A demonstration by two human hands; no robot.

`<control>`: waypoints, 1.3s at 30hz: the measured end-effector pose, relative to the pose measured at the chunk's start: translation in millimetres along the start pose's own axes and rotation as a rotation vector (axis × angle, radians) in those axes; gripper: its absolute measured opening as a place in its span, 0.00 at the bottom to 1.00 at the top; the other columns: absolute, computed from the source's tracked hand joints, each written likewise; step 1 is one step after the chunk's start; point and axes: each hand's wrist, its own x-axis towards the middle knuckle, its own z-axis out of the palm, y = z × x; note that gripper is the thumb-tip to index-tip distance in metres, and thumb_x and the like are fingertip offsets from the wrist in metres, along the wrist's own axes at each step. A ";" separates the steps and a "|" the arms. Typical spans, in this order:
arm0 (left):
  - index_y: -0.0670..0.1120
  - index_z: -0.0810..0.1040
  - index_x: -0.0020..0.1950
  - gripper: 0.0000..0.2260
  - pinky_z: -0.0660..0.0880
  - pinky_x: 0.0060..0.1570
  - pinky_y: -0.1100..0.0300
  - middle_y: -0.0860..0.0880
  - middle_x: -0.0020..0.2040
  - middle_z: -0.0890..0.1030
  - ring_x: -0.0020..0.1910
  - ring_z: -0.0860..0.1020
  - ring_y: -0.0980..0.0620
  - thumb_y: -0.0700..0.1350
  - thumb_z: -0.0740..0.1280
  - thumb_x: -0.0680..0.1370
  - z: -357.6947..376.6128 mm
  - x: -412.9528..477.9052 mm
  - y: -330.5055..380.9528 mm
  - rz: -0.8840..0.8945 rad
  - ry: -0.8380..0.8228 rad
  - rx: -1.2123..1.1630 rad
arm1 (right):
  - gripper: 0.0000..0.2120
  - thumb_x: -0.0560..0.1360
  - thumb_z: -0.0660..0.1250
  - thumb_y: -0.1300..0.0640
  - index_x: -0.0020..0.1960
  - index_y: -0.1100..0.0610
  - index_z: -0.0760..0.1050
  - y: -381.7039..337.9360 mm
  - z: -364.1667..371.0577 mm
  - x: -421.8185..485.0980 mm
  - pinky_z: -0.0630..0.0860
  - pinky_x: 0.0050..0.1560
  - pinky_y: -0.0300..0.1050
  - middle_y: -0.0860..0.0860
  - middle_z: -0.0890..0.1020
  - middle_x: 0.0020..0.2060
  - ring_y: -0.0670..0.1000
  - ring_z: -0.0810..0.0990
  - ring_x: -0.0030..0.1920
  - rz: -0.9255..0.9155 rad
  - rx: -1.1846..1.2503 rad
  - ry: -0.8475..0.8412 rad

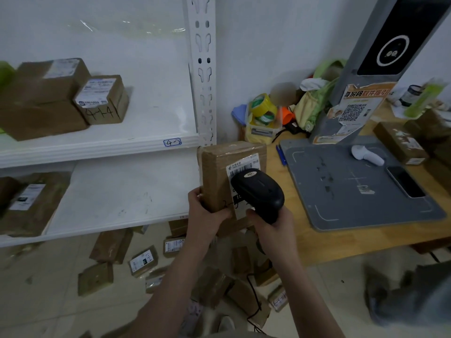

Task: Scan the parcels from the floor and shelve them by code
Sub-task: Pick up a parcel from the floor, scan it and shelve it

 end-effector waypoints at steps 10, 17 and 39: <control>0.52 0.62 0.65 0.32 0.79 0.42 0.63 0.51 0.56 0.75 0.51 0.78 0.52 0.34 0.77 0.70 -2.0 -4.5 0.0 0.006 -0.005 -0.038 | 0.06 0.74 0.70 0.65 0.40 0.59 0.75 2.0 -0.6 -2.8 0.66 0.29 0.39 0.46 0.72 0.24 0.44 0.71 0.26 -0.016 -0.017 0.047; 0.51 0.62 0.65 0.32 0.81 0.45 0.62 0.49 0.58 0.75 0.54 0.79 0.49 0.35 0.77 0.70 1.3 -4.7 -1.8 -0.001 -0.011 -0.027 | 0.10 0.75 0.70 0.65 0.37 0.56 0.74 6.1 -2.9 -2.5 0.66 0.28 0.36 0.44 0.73 0.23 0.42 0.71 0.25 -0.005 -0.015 0.037; 0.46 0.63 0.73 0.35 0.78 0.56 0.37 0.47 0.59 0.75 0.57 0.78 0.42 0.39 0.77 0.71 9.3 10.4 -26.2 -0.273 0.086 -0.077 | 0.18 0.75 0.63 0.67 0.65 0.60 0.74 172.2 -82.2 68.6 0.74 0.49 0.49 0.59 0.81 0.53 0.59 0.79 0.54 0.539 -0.277 0.311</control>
